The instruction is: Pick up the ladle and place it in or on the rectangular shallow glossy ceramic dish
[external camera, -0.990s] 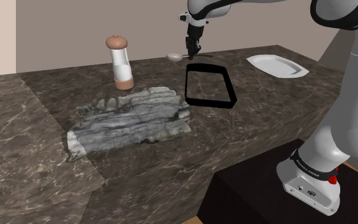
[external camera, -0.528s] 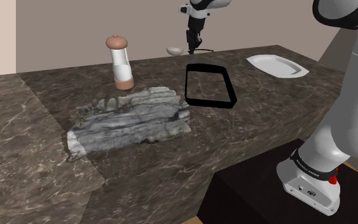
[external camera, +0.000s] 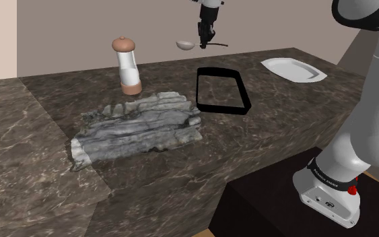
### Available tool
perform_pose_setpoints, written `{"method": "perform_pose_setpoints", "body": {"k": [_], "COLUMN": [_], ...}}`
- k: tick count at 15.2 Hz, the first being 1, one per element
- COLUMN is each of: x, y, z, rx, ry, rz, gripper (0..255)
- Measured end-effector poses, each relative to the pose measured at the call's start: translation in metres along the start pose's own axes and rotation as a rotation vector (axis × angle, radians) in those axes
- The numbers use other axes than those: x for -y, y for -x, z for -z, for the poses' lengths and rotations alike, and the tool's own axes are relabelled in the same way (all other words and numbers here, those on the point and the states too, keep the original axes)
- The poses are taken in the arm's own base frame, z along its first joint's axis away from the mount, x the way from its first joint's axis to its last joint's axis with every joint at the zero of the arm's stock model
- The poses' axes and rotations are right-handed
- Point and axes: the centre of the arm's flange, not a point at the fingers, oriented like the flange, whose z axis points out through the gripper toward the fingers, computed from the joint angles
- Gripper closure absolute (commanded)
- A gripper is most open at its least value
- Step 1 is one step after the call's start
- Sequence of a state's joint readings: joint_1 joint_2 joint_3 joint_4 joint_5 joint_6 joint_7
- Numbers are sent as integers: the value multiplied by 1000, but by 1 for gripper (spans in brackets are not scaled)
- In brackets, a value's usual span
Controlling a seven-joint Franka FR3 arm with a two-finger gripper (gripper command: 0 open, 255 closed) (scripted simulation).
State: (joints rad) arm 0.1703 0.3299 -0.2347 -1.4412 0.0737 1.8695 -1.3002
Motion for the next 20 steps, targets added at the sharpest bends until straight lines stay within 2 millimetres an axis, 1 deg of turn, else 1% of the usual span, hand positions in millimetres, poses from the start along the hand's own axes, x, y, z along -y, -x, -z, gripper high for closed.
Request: {"method": "perform_pose_setpoints", "body": {"k": [8, 9, 10, 12, 19, 20], "x": [-4, 2, 9, 32, 123, 137], "y": [-1, -2, -4, -9, -28, -29], "z": [42, 45, 49, 52, 65, 69], "rx": [0, 0, 0, 0, 0, 0], "ry": [0, 0, 0, 0, -1, -1], "rz": [0, 0, 0, 0, 1, 1], "gripper": [255, 255, 255, 255, 255, 255]}}
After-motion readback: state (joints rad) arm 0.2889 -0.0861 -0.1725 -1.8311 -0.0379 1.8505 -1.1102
